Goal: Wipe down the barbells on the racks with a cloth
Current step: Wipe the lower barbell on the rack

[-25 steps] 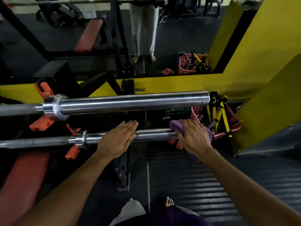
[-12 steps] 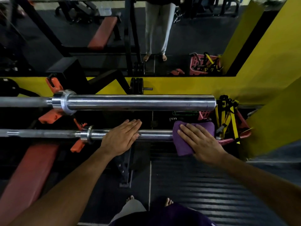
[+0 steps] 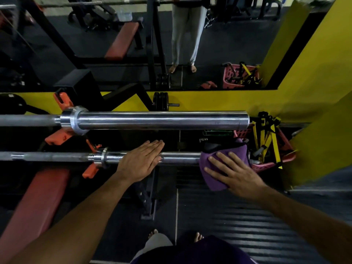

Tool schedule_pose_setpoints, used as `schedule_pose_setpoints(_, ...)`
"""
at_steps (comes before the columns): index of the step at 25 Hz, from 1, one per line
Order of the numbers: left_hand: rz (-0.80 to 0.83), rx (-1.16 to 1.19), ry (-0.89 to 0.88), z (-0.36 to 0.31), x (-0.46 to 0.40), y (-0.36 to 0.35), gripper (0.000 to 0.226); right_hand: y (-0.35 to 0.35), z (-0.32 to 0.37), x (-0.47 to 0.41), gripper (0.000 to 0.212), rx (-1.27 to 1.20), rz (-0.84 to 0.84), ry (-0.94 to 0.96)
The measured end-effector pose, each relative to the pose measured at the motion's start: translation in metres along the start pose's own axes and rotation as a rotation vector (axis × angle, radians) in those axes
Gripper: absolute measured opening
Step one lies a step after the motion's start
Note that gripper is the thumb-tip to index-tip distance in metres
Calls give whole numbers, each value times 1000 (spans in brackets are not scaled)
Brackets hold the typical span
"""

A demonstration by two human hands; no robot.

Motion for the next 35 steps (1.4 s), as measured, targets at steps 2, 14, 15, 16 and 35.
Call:
schedule_pose_setpoints(2,5,9,6,-1,1,-1,59,2,-25,-1,94,-41,45,-13)
schedule_pose_setpoints(14,36,3,22,-4,0,9,57,6,75,-2,91,-323,-18,-354)
schedule_pose_setpoints(15,37,33,5,-4,0,9,59,8,78,6,88,-373,-67,-379)
schedule_pose_setpoints(16,45,75,-6,-5,1,11,61,8,81,12,82,-460,-104,-428)
schedule_pose_setpoints(35,51,275,-335,149,109,21,58,89,161,-110,34,-960,-613,-1433)
Point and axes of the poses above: each hand's wrist, its own x-axis away from the middle knuckle, its own y-axis out of the back of the hand, z = x × y, the point moved 1 cm from there along -x, towards the middle knuckle, and after that the axes turned 9 degrees about -y, right-handed, at the moved point
